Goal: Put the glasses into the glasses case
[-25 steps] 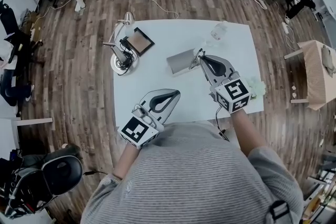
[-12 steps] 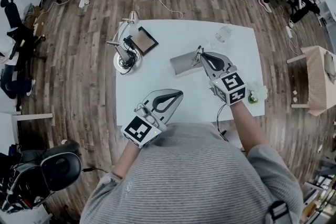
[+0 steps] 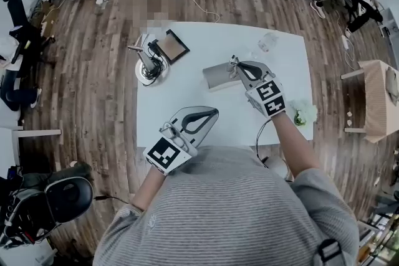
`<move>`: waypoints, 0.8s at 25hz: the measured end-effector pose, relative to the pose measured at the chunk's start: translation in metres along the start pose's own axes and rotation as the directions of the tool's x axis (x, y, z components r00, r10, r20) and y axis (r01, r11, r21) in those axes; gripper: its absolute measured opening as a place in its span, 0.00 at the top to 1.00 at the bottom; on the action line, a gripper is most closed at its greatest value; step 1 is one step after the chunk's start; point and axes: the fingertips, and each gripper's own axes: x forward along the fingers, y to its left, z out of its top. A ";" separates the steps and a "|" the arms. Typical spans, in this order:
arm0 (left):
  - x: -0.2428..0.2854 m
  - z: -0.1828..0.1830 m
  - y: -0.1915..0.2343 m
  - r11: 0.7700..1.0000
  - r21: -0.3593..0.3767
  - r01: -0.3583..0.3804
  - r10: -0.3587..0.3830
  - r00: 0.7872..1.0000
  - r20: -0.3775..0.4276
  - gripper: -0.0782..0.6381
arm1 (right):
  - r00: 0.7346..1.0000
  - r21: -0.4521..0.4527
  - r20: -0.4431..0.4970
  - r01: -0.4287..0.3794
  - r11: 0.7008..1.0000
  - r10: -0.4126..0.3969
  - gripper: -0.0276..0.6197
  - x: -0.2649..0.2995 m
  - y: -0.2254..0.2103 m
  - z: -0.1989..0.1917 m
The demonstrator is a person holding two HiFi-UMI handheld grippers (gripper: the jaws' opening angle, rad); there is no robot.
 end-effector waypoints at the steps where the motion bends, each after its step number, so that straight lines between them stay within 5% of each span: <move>1: 0.000 0.000 0.000 1.000 0.000 0.000 0.000 1.000 0.001 0.87 | 1.000 -0.006 -0.016 -0.003 1.000 0.003 0.92 0.002 -0.001 -0.004; 12: 0.002 0.004 -0.006 0.999 0.033 0.016 -0.016 1.000 0.000 0.87 | 0.985 -0.237 -0.162 -0.094 0.967 0.056 0.92 0.037 0.015 -0.037; 20: 0.000 0.001 -0.006 1.000 0.028 0.013 -0.013 1.000 -0.006 0.87 | 0.972 -0.325 -0.226 -0.135 0.936 0.062 0.92 0.053 0.024 -0.053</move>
